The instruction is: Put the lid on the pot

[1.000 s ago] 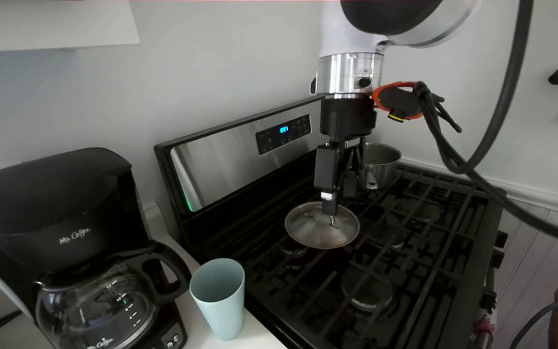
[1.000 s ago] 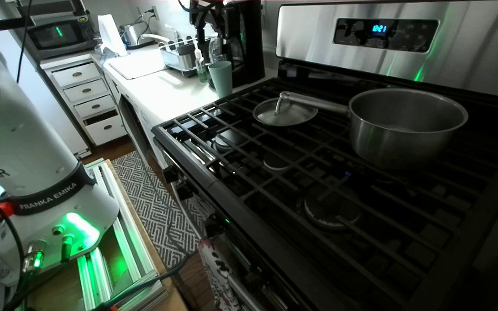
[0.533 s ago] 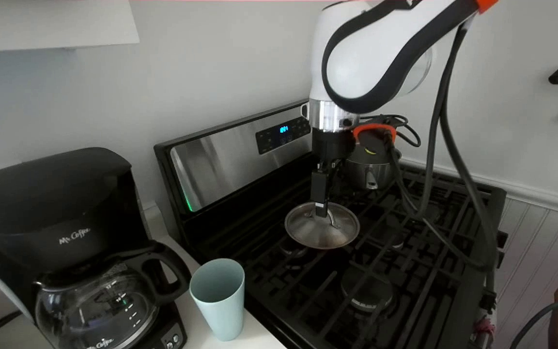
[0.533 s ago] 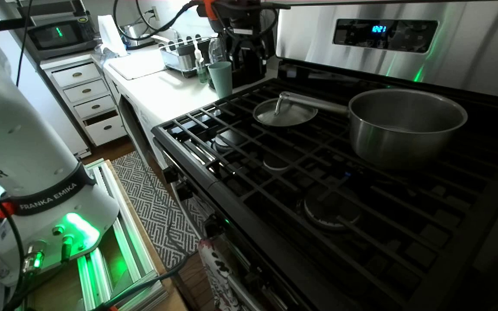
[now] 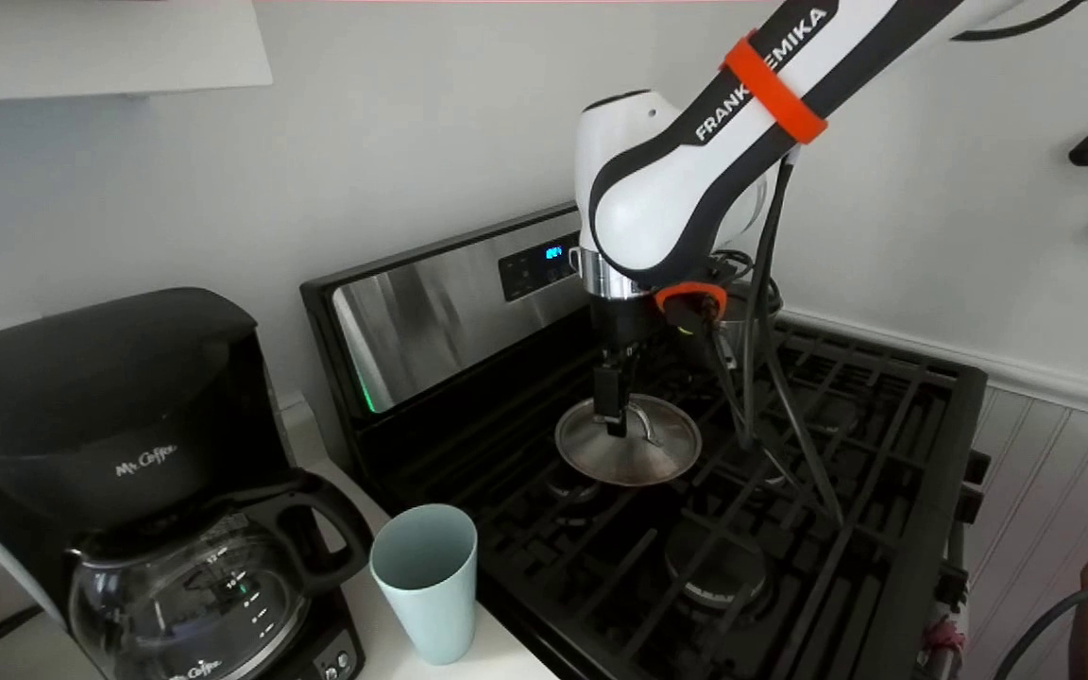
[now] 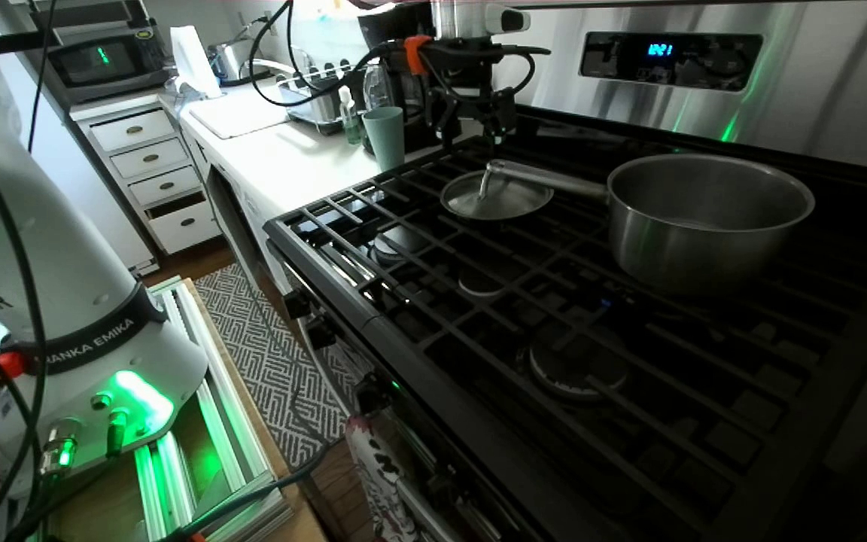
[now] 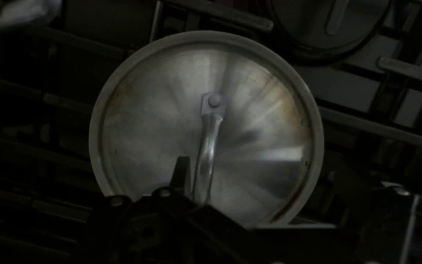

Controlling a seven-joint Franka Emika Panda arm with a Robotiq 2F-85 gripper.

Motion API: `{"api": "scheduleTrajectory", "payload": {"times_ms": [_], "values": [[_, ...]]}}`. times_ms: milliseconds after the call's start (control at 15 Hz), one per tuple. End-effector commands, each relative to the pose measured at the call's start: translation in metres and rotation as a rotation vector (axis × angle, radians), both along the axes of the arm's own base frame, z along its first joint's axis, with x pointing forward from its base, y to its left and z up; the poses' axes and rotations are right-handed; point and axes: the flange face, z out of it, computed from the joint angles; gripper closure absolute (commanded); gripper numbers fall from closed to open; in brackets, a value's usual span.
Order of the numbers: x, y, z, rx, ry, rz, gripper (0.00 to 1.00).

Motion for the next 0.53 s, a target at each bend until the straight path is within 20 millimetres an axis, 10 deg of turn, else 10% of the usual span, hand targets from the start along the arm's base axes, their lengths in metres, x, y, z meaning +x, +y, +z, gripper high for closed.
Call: {"api": "scheduleTrajectory", "payload": {"times_ms": [0,333,400,467], "values": [[0.005,-0.015,-0.007,-0.072,0.005,-0.047,0.00],[-0.004,-0.020,-0.023,-0.065,0.031,-0.117,0.01],[-0.006,-0.018,-0.026,-0.056,0.037,-0.122,0.26],[-0.008,-0.017,-0.028,-0.052,0.045,-0.131,0.26]]}}
